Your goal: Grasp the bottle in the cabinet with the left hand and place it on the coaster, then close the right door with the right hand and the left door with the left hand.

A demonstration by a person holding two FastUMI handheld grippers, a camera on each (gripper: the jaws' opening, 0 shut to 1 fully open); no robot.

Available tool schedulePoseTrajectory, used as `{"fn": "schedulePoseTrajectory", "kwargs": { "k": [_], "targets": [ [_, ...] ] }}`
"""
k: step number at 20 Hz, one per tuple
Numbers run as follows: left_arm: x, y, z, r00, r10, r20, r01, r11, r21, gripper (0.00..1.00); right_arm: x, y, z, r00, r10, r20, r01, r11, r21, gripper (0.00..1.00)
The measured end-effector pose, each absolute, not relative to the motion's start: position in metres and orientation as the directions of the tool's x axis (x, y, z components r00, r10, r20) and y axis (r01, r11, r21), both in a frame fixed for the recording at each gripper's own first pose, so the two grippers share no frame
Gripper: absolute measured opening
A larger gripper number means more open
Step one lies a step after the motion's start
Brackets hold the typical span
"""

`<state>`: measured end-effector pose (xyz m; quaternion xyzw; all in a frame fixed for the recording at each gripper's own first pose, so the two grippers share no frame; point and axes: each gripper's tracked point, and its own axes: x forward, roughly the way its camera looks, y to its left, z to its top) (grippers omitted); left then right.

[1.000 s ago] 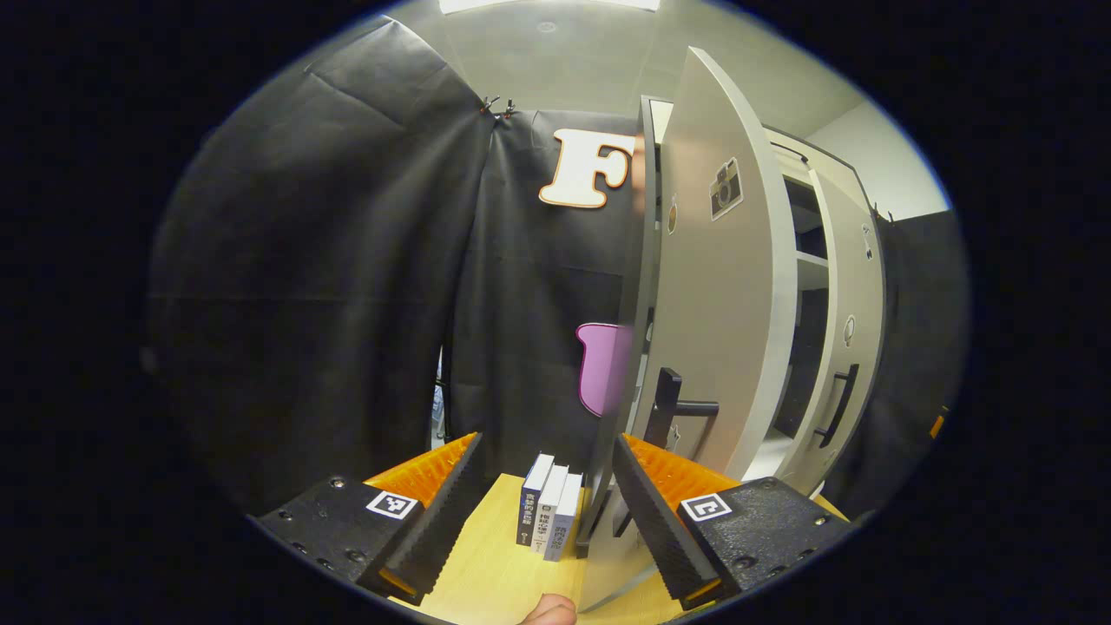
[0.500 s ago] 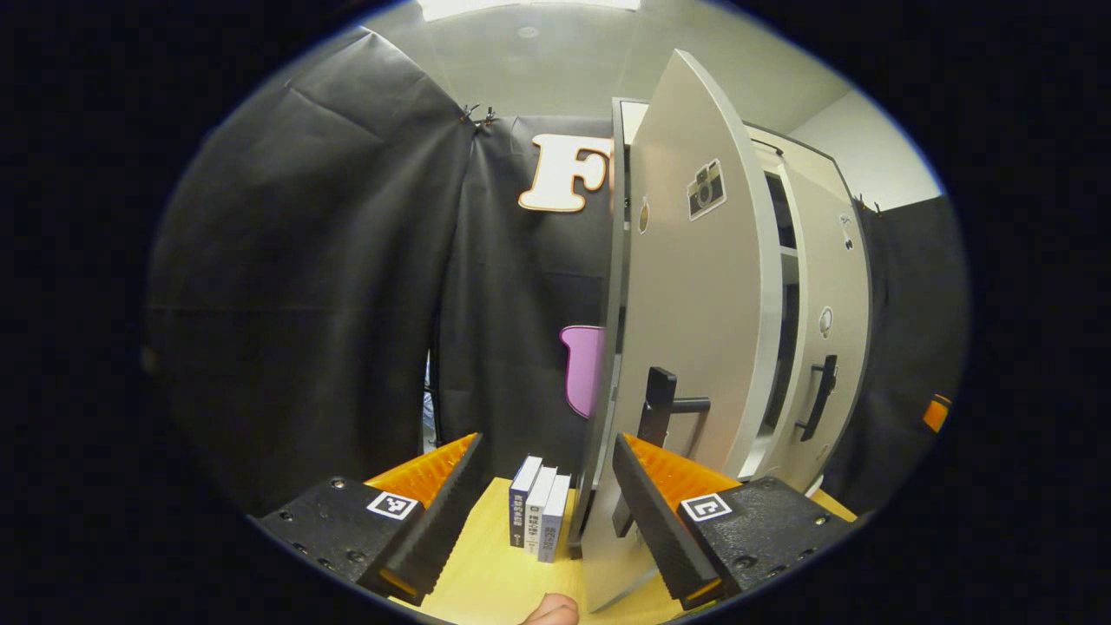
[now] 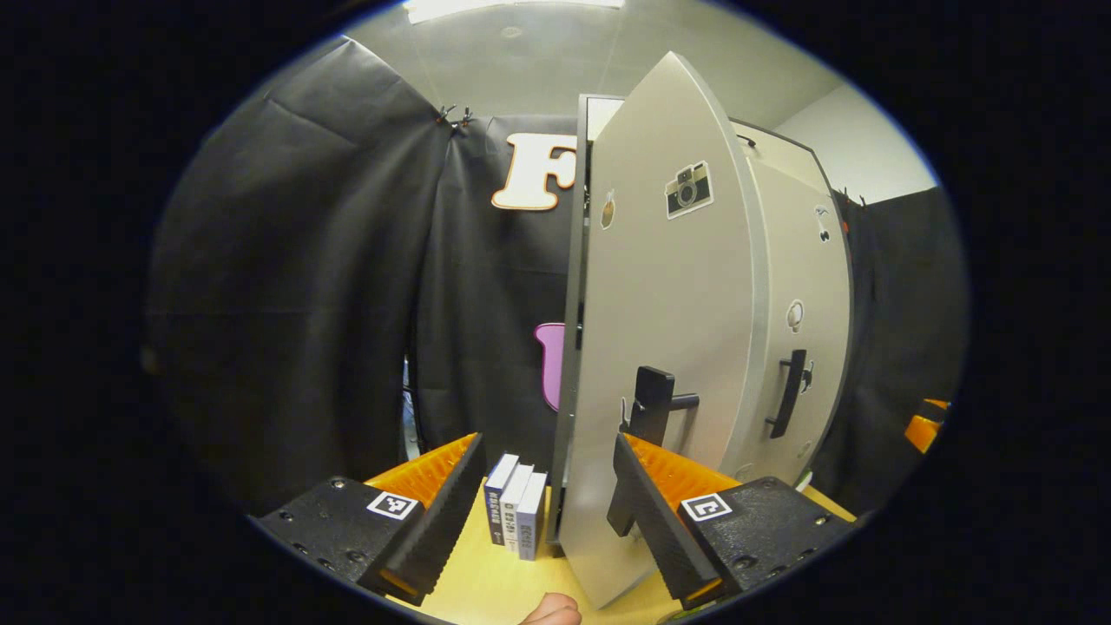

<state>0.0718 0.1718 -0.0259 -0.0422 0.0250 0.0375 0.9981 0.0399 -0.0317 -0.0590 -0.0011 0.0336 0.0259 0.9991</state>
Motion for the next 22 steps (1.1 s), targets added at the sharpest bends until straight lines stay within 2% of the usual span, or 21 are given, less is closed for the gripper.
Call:
{"fn": "schedulePoseTrajectory", "kwargs": {
  "k": [5, 6, 11, 12, 13, 14, 15, 16, 17, 18, 19, 20, 21, 22],
  "targets": [
    [0.079, 0.147, -0.023, 0.998, 0.057, -0.028, -0.058, 0.996, -0.068, 0.95, 0.034, -0.035, -0.061, 0.996, 0.061, -0.071, -0.06, 0.998, 0.009, 0.93],
    [0.082, 0.142, -0.023, 0.998, 0.049, -0.03, -0.051, 0.997, -0.06, 0.95, 0.033, -0.035, -0.06, 0.995, 0.067, -0.072, -0.067, 0.998, 0.012, 0.91],
    [0.094, 0.106, -0.028, 0.999, -0.015, -0.049, 0.011, 0.997, -0.072, 0.95, 0.027, -0.04, -0.067, 0.994, 0.053, -0.094, -0.052, 0.999, 0.014, 0.94],
    [0.095, 0.1, -0.028, 0.999, -0.025, -0.048, 0.022, 0.997, -0.069, 0.9, 0.026, -0.043, -0.067, 0.995, 0.041, -0.096, -0.04, 0.999, 0.011, 0.93],
    [0.094, 0.095, -0.027, 0.999, -0.026, -0.047, 0.023, 0.998, -0.058, 0.94, 0.023, -0.045, -0.067, 0.995, 0.035, -0.098, -0.035, 0.999, 0.007, 0.94],
    [0.093, 0.094, -0.028, 0.998, -0.027, -0.049, 0.025, 0.999, -0.04, 0.94, 0.02, -0.046, -0.067, 0.994, 0.035, -0.1, -0.034, 0.999, 0.006, 0.94],
    [0.092, 0.092, -0.028, 0.998, -0.029, -0.049, 0.028, 0.999, -0.028, 0.9, 0.016, -0.045, -0.067, 0.994, 0.035, -0.099, -0.035, 0.999, 0.007, 0.94],
    [0.09, 0.09, -0.026, 0.998, -0.033, -0.045, 0.032, 0.999, -0.021, 0.95, 0.011, -0.046, -0.064, 0.995, 0.038, -0.095, -0.037, 0.999, 0.009, 0.93],
    [0.085, 0.084, -0.027, 0.999, -0.036, -0.04, 0.036, 0.999, -0.018, 0.95, 0.006, -0.047, -0.06, 0.995, 0.043, -0.086, -0.042, 0.999, 0.014, 0.91],
    [0.079, 0.08, -0.027, 0.998, -0.041, -0.04, 0.041, 0.999, -0.016, 0.91, 0.003, -0.047, -0.057, 0.996, 0.048, -0.078, -0.046, 0.999, 0.019, 0.93],
    [0.071, 0.075, -0.027, 0.998, -0.04, -0.038, 0.04, 0.999, -0.016, 0.96, -0.001, -0.047, -0.055, 0.996, 0.054, -0.075, -0.052, 0.998, 0.026, 0.91],
    [0.063, 0.074, -0.026, 0.999, -0.038, -0.035, 0.037, 0.999, -0.017, 0.92, -0.005, -0.047, -0.052, 0.996, 0.055, -0.073, -0.053, 0.998, 0.031, 0.93],
    [0.057, 0.073, -0.024, 0.999, -0.032, -0.031, 0.032, 0.999, -0.023, 0.92, -0.009, -0.049, -0.051, 0.996, 0.055, -0.073, -0.053, 0.998, 0.037, 0.93],
    [0.049, 0.07, -0.022, 0.999, -0.033, -0.035, 0.031, 0.999, -0.03, 0.96, -0.012, -0.049, -0.049, 0.996, 0.056, -0.073, -0.053, 0.998, 0.04, 0.91]
  ]
}}
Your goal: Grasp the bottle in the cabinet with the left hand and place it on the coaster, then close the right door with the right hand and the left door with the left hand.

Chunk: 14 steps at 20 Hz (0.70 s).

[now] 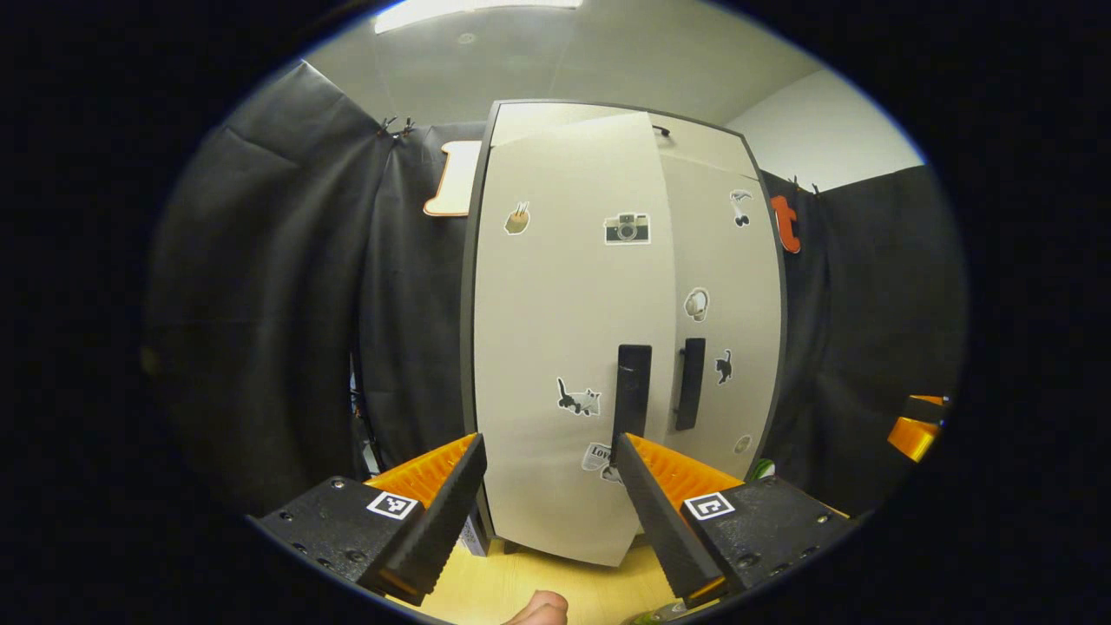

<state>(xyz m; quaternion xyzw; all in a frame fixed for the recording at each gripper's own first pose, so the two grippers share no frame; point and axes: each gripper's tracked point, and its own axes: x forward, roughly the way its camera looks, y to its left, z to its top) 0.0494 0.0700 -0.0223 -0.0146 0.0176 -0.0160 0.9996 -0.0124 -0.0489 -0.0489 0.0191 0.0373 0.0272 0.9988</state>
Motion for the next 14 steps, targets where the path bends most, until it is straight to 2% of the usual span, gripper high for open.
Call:
{"fn": "schedulePoseTrajectory", "kwargs": {
  "k": [5, 6, 7, 10, 12, 13, 14],
  "targets": [
    [0.011, 0.058, -0.003, 1.0, -0.018, -0.013, 0.018, 0.999, -0.033, 0.96, -0.032, -0.041, -0.029, 0.996, 0.085, -0.037, -0.083, 0.994, 0.066, 0.93],
    [0.005, 0.055, 0.004, 1.0, -0.017, 0.002, 0.017, 0.999, -0.029, 0.92, -0.036, -0.04, -0.023, 0.996, 0.086, -0.023, -0.084, 0.994, 0.067, 0.93],
    [0.001, 0.051, 0.009, 1.0, -0.019, 0.017, 0.019, 0.999, -0.026, 0.96, -0.04, -0.039, -0.018, 0.996, 0.085, -0.012, -0.084, 0.994, 0.07, 0.93],
    [-0.008, 0.042, 0.015, 1.0, -0.018, 0.021, 0.018, 0.999, -0.034, 0.95, -0.048, -0.032, -0.006, 0.994, 0.105, 0.01, -0.105, 0.991, 0.083, 0.9],
    [-0.012, 0.045, 0.018, 1.0, 0.008, 0.025, -0.007, 0.999, -0.035, 0.96, -0.053, -0.023, 0.004, 0.991, 0.13, 0.042, -0.133, 0.989, 0.069, 0.93],
    [-0.012, 0.046, 0.019, 0.999, 0.016, 0.028, -0.015, 0.999, -0.028, 0.92, -0.054, -0.023, 0.008, 0.99, 0.131, 0.055, -0.134, 0.989, 0.057, 0.93],
    [-0.014, 0.046, 0.02, 0.999, 0.016, 0.028, -0.016, 1.0, -0.021, 0.96, -0.054, -0.023, 0.011, 0.99, 0.126, 0.061, -0.129, 0.991, 0.047, 0.9]
  ]
}}
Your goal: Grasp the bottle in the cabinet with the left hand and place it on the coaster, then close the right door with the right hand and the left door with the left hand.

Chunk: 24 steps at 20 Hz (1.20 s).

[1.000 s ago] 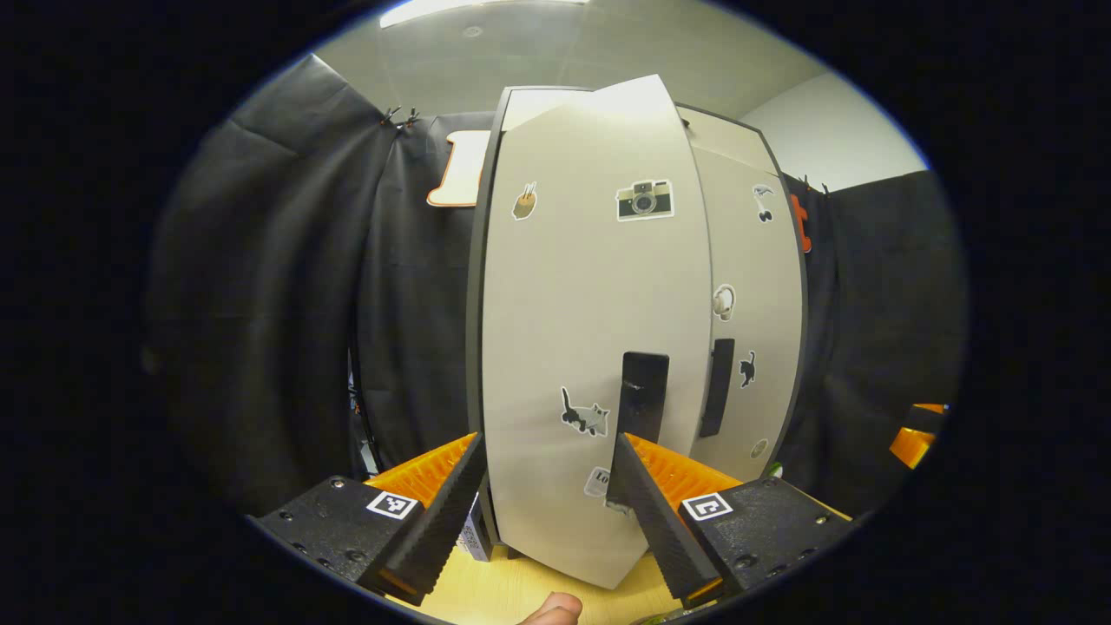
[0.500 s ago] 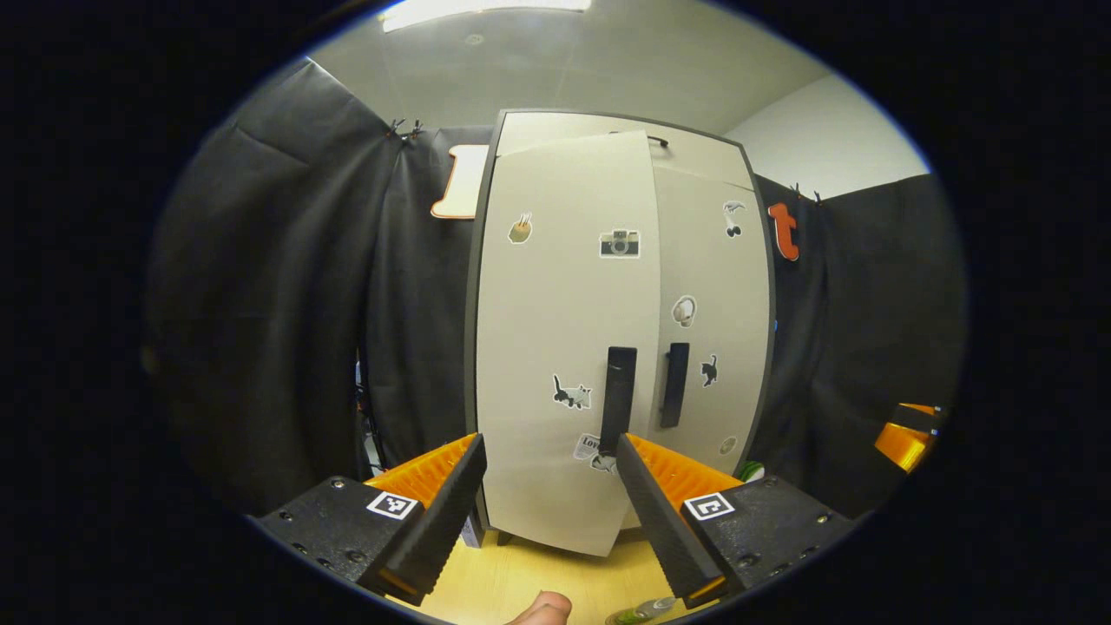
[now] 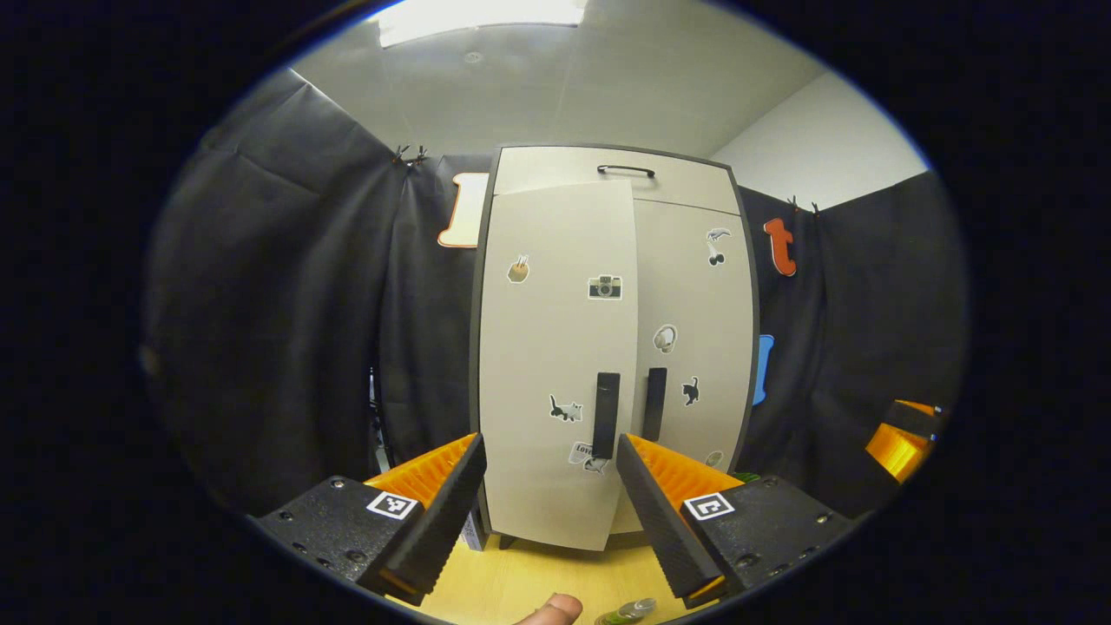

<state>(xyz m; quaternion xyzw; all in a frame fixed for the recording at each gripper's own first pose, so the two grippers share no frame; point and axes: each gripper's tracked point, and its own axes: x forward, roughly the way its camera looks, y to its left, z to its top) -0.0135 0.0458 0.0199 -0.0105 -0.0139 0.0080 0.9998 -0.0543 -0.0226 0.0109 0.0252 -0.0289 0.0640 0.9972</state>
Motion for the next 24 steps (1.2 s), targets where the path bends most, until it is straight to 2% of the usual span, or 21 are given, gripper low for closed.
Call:
{"fn": "schedulePoseTrajectory", "kwargs": {
  "k": [7, 11, 13, 14, 15, 16, 24],
  "targets": [
    [-0.025, 0.037, 0.016, 0.999, -0.045, 0.006, 0.046, 0.997, -0.065, 0.96, -0.047, -0.012, 0.009, 0.997, 0.075, 0.027, -0.078, 0.992, 0.102, 0.9],
    [-0.022, 0.04, 0.013, 0.999, -0.05, -0.016, 0.048, 0.993, -0.104, 0.96, -0.044, 0.001, 0.01, 0.996, 0.09, 0.014, -0.091, 0.994, 0.058, 0.9],
    [-0.019, 0.042, 0.016, 0.999, -0.049, -0.02, 0.047, 0.994, -0.096, 0.96, -0.043, 0.003, 0.007, 0.997, 0.079, 0.007, -0.079, 0.996, 0.037, 0.93],
    [-0.018, 0.045, 0.019, 0.999, -0.047, -0.015, 0.046, 0.995, -0.084, 0.92, -0.043, 0.005, 0.008, 0.997, 0.079, 0.006, -0.079, 0.996, 0.04, 0.93],
    [-0.016, 0.048, 0.022, 0.999, -0.043, -0.01, 0.042, 0.997, -0.068, 0.92, -0.043, 0.009, 0.008, 0.997, 0.082, 0.007, -0.082, 0.996, 0.045, 0.9],
    [-0.017, 0.051, 0.024, 0.999, -0.036, -0.009, 0.036, 0.998, -0.059, 0.96, -0.043, 0.012, 0.008, 0.996, 0.085, 0.006, -0.085, 0.995, 0.05, 0.9],
    [-0.008, 0.048, 0.037, 0.996, -0.083, 0.013, 0.084, 0.995, -0.061, 0.96, -0.039, 0.018, 0.01, 0.998, 0.061, -0.001, -0.061, 0.998, 0.025, 0.9]
  ]
}}
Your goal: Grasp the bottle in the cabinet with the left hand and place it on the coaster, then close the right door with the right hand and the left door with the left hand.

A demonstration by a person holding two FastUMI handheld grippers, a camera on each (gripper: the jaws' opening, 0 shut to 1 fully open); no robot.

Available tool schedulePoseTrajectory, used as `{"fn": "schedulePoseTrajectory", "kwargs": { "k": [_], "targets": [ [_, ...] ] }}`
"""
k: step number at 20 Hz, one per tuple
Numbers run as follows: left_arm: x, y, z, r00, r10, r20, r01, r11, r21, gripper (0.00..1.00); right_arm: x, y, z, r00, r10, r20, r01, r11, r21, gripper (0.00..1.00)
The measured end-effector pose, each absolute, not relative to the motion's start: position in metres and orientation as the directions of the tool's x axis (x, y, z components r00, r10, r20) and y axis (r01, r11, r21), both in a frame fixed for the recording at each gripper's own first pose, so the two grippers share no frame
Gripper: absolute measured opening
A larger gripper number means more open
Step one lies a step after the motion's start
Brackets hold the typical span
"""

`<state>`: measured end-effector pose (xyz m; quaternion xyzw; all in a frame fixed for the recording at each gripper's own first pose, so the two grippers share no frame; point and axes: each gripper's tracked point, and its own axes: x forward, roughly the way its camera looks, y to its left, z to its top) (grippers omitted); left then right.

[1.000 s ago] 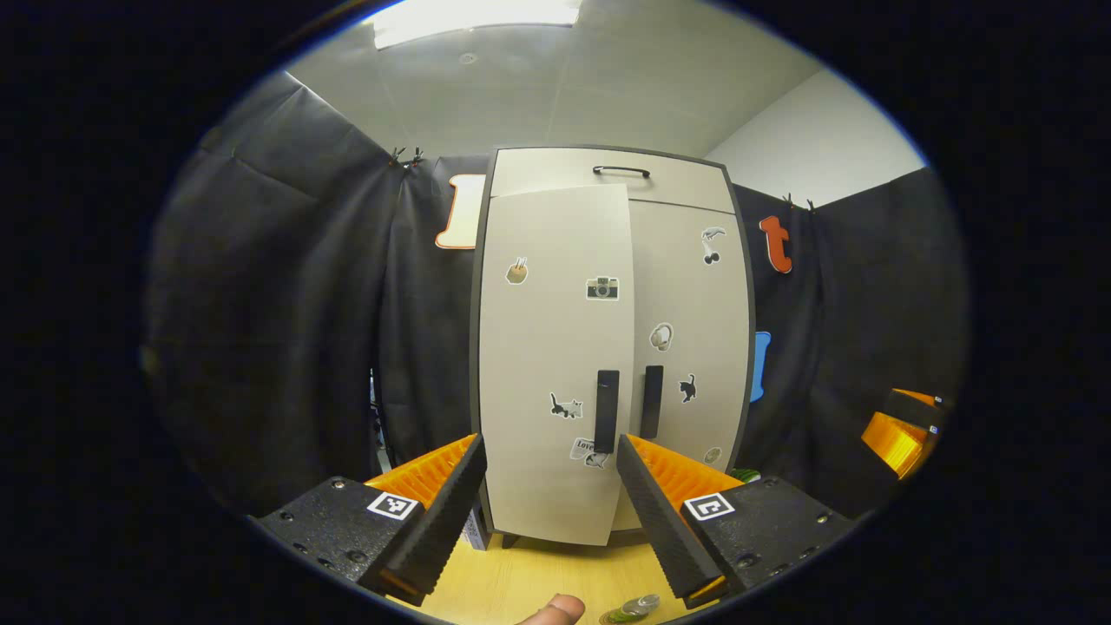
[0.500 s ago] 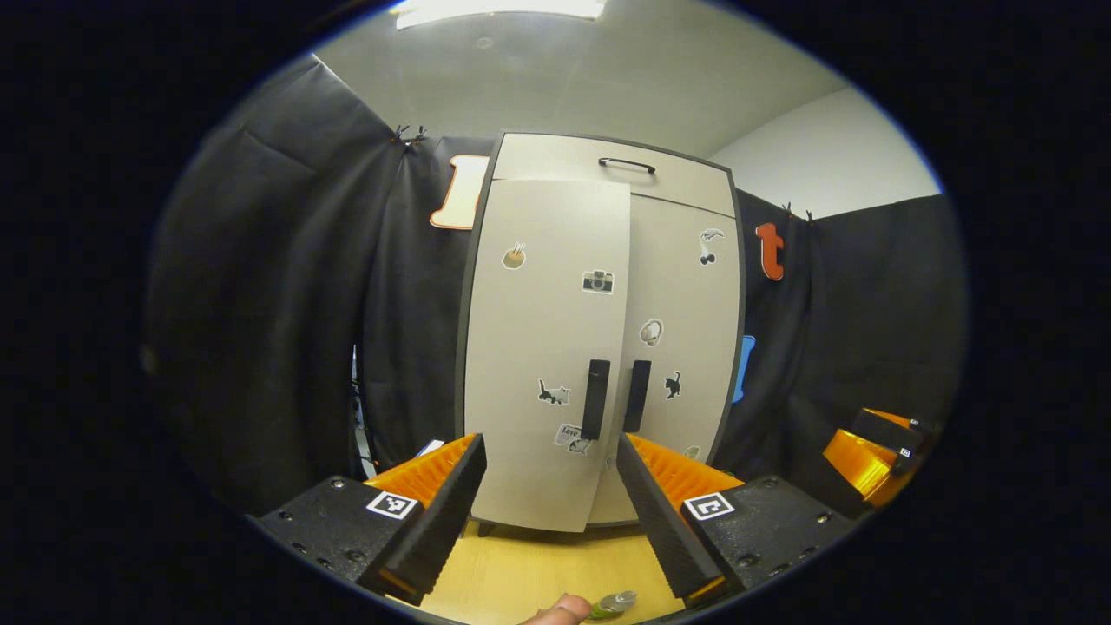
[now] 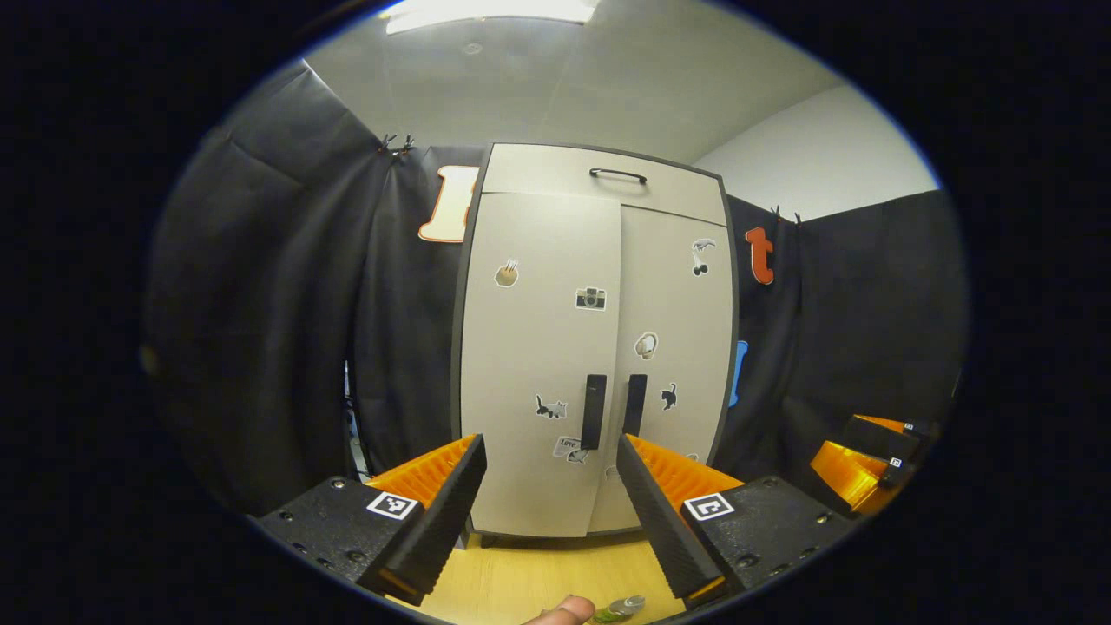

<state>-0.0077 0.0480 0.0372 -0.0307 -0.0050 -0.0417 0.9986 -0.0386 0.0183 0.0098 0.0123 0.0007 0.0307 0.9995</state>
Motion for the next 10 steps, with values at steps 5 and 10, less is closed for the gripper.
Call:
{"fn": "schedulePoseTrajectory", "kwargs": {
  "k": [5, 10],
  "targets": [
    [-0.003, 0.045, 0.045, 0.993, -0.113, 0.029, 0.114, 0.991, -0.062, 0.92, -0.034, 0.022, 0.005, 0.999, 0.032, -0.026, -0.032, 0.999, 0.009, 0.9],
    [-0.004, 0.049, 0.046, 0.992, -0.126, 0.031, 0.128, 0.989, -0.078, 0.96, -0.035, 0.037, 0.0, 0.999, 0.034, -0.024, -0.034, 0.999, 0.006, 0.9]
  ]
}}
